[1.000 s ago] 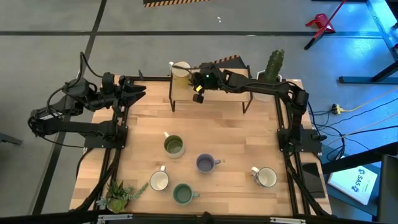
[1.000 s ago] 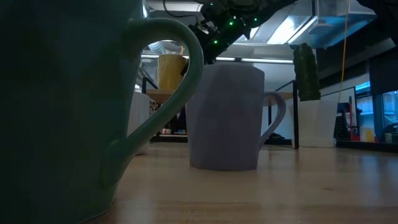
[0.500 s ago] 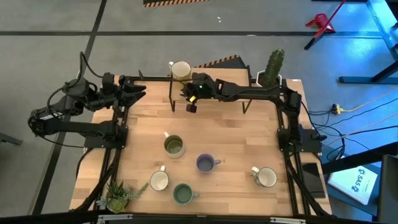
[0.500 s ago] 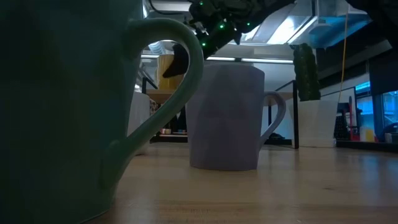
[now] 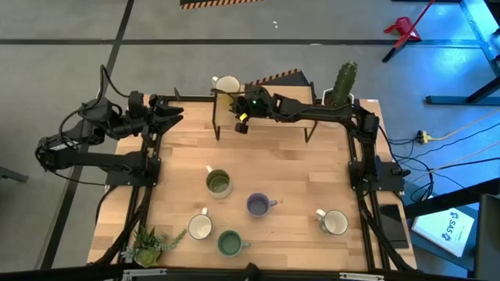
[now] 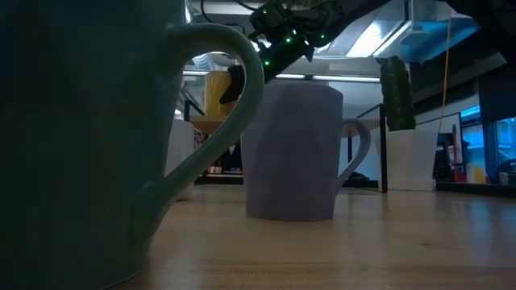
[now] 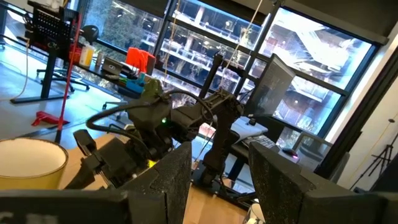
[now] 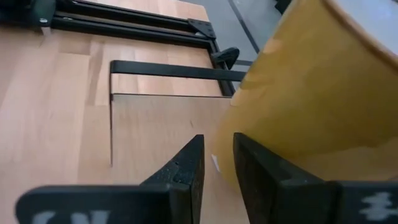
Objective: Place coffee mugs
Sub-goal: Put the yellow mug on the shelf
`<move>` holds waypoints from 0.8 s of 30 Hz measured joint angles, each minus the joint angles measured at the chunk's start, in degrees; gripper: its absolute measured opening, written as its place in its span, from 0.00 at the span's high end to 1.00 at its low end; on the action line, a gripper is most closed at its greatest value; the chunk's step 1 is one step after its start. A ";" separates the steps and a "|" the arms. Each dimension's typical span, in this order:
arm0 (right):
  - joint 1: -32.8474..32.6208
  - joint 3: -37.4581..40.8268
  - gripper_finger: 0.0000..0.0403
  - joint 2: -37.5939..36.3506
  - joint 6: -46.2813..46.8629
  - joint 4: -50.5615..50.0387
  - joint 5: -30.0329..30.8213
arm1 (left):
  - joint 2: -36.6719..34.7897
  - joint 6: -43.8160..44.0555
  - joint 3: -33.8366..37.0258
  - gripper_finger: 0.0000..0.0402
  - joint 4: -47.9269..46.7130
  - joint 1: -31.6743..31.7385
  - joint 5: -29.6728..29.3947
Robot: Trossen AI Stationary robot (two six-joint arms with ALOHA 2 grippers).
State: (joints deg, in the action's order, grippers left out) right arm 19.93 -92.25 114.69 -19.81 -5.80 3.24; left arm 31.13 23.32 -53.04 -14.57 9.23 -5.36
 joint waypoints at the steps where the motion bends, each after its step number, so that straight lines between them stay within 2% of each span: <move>1: 0.33 0.00 0.79 0.00 0.00 0.00 0.00 | -0.01 -0.01 0.00 0.62 0.00 0.00 -0.09; 24: 2.37 0.00 0.79 -0.01 -1.65 0.13 0.46 | -0.01 -1.38 0.00 0.62 0.00 0.00 -0.16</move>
State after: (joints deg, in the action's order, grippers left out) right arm 22.31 -92.25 114.69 -21.46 -5.68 3.70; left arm 31.11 21.94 -53.04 -14.57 9.23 -5.52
